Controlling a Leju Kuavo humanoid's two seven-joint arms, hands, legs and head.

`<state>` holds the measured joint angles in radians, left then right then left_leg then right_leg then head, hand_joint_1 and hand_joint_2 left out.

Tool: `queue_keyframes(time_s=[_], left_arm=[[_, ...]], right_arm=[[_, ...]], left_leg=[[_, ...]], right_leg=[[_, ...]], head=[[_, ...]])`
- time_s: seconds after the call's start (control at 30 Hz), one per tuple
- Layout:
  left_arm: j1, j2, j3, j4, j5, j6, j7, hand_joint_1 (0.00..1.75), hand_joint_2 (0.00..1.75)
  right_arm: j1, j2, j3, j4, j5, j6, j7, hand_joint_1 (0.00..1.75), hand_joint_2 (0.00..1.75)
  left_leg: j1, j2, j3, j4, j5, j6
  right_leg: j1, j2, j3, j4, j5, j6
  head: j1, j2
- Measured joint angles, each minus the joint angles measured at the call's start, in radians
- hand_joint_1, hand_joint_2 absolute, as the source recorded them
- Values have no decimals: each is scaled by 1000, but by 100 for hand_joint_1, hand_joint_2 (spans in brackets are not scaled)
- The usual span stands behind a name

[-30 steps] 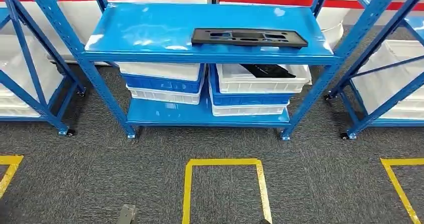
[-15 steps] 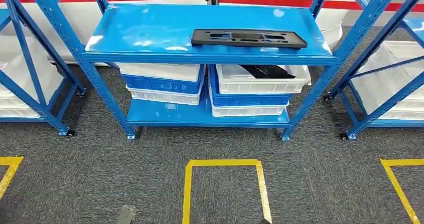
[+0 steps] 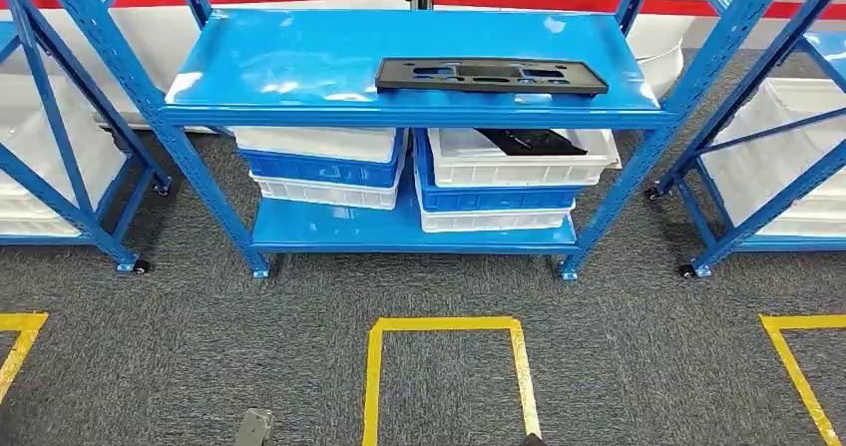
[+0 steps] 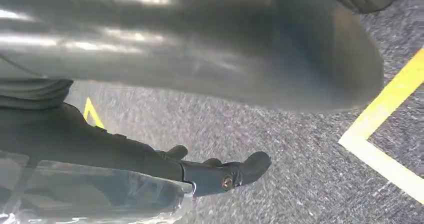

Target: Take the parts from the cabinet and place them on the table.

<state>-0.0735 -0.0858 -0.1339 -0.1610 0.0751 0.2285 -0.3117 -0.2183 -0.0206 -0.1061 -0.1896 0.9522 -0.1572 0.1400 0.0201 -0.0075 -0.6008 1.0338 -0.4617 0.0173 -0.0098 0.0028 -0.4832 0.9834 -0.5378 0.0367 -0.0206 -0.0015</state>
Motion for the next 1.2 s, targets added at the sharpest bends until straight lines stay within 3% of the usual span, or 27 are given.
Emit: queue_keyframes(time_s=[0.6,0.8,0.97,1.0,1.03,1.07,1.13,1.17,1.2], left_arm=[[0,0,-8,0,-9,-5,9,0,0],[-1,2,-13,0,-11,-6,13,0,0],[-1,2,-13,0,-11,-6,14,0,0],[-1,2,-13,0,-11,-6,14,0,0],[-1,0,-14,0,-11,-6,15,0,0],[-3,0,-14,0,-12,-5,15,0,0],[-3,-1,-16,0,-13,-5,18,0,0],[-3,-2,-17,0,-14,-5,19,0,0],[-3,-2,-17,0,-14,-5,20,0,0]], right_arm=[[5,-4,-19,0,29,33,-8,0,0],[7,-4,-19,0,37,33,-13,0,0],[6,-4,-19,0,39,44,-15,0,0],[6,-4,-19,0,39,45,-15,0,0],[7,-5,-19,0,39,47,-15,0,0],[7,-4,-20,0,39,48,-15,0,0],[11,-7,-22,0,38,48,-15,0,0],[15,-8,-22,0,39,48,-15,0,0],[20,-8,-23,0,39,47,-15,0,0]], left_leg=[[0,2,1,0,0,0],[-5,2,1,2,-1,2],[-14,1,1,-3,-3,15],[-2,1,12,-21,6,26],[-1,4,20,-31,8,29],[1,5,23,-35,10,34],[1,4,23,-34,10,34],[1,2,22,-34,9,33],[2,-1,24,-34,7,31]], right_leg=[[0,0,0,0,0,0],[-6,0,0,-1,0,1],[-13,0,3,-11,2,12],[-8,-1,9,-7,-3,18],[-15,-2,5,14,-10,19],[-15,-1,-25,70,-39,12],[-16,-1,-125,242,-104,8],[-17,-1,-164,303,-115,13],[-21,-1,-181,318,-106,20]], head=[[0,0],[0,0],[-1,0],[0,0],[1,0],[4,0],[6,0],[5,0],[6,0]])
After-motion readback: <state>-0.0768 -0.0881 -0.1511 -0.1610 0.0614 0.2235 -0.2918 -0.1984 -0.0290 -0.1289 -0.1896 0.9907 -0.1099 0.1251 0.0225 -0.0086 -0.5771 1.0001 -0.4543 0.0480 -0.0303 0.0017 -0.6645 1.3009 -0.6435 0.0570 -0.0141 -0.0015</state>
